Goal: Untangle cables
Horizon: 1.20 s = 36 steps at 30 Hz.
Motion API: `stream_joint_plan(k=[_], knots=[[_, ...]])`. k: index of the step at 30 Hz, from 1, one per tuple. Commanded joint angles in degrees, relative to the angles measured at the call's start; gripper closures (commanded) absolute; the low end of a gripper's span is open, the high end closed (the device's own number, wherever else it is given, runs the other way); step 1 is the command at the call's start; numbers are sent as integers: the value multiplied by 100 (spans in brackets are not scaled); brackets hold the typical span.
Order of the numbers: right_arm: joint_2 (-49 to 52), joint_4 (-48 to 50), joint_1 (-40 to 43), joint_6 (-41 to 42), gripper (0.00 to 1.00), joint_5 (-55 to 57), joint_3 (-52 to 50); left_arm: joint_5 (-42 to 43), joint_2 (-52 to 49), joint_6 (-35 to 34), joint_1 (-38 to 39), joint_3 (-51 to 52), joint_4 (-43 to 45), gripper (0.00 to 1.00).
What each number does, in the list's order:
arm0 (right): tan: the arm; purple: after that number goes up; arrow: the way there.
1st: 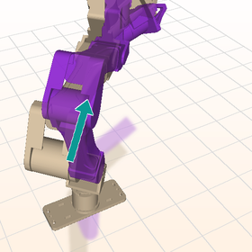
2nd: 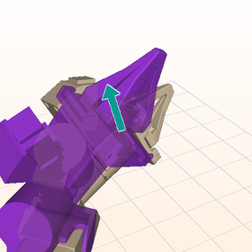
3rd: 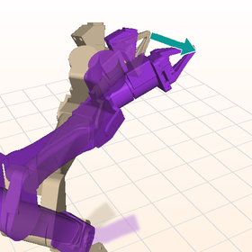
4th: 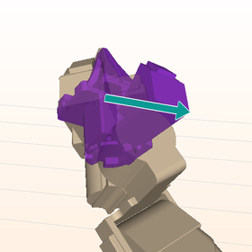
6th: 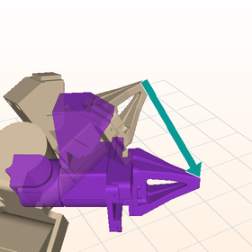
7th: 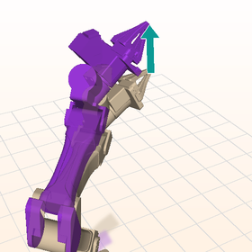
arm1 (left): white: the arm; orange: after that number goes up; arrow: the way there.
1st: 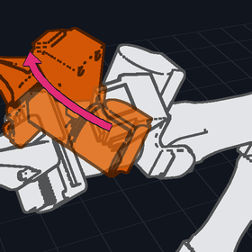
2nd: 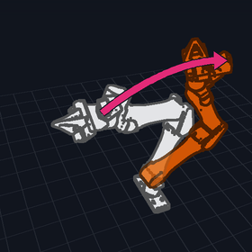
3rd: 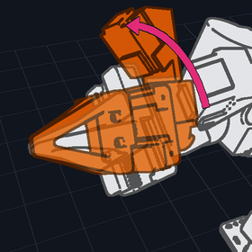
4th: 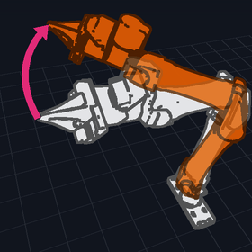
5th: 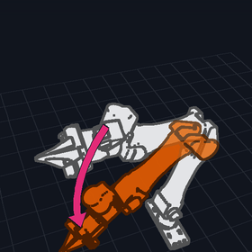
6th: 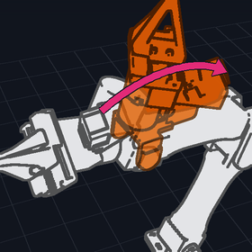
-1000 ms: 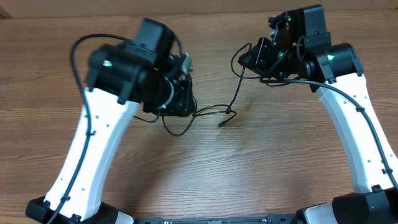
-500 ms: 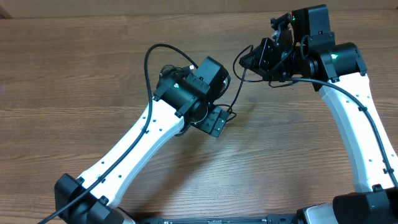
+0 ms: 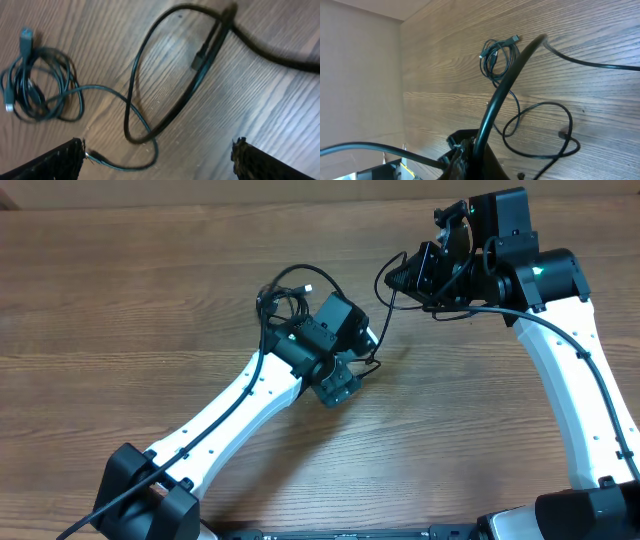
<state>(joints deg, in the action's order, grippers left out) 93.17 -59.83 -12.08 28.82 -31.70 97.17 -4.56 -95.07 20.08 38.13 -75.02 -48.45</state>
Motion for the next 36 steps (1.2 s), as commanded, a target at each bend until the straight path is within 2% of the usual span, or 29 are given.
stream_joint_plan(k=[1, 3, 7, 10, 12, 13, 17, 23, 28, 30, 36], knots=[[-177, 15, 15, -59, 96, -57, 42, 55, -31, 782, -17, 175, 367, 9], [-177, 15, 15, -59, 96, -57, 42, 87, -31, 754, -17, 232, 658, 16], [-177, -13, 15, -59, 96, -57, 42, 184, -31, 761, -17, 352, 1043, 23], [-177, -28, 15, -59, 96, -59, 42, 186, -31, 758, -17, 450, 1226, 32], [-177, -28, 15, -59, 96, -59, 42, 210, -31, 756, -24, 507, 1281, 50], [-177, -26, 15, -57, 96, -59, 42, 267, -33, 758, -24, 540, 1300, 56], [-177, -24, 15, -57, 96, -59, 42, 555, -94, 752, -24, 557, 1298, 60], [-177, -33, 15, -57, 96, -59, 42, 763, -240, 647, -24, 557, 1360, 76], [-177, -50, 15, -57, 96, -57, 42, 903, -444, 590, -28, 557, 1364, 81], [-177, -48, 15, -59, 96, -57, 42, 905, -496, 409, -28, 557, 1414, 96], [-177, -48, 17, -59, 96, -22, 42, 839, -457, 44, -33, 393, 1458, 96]])
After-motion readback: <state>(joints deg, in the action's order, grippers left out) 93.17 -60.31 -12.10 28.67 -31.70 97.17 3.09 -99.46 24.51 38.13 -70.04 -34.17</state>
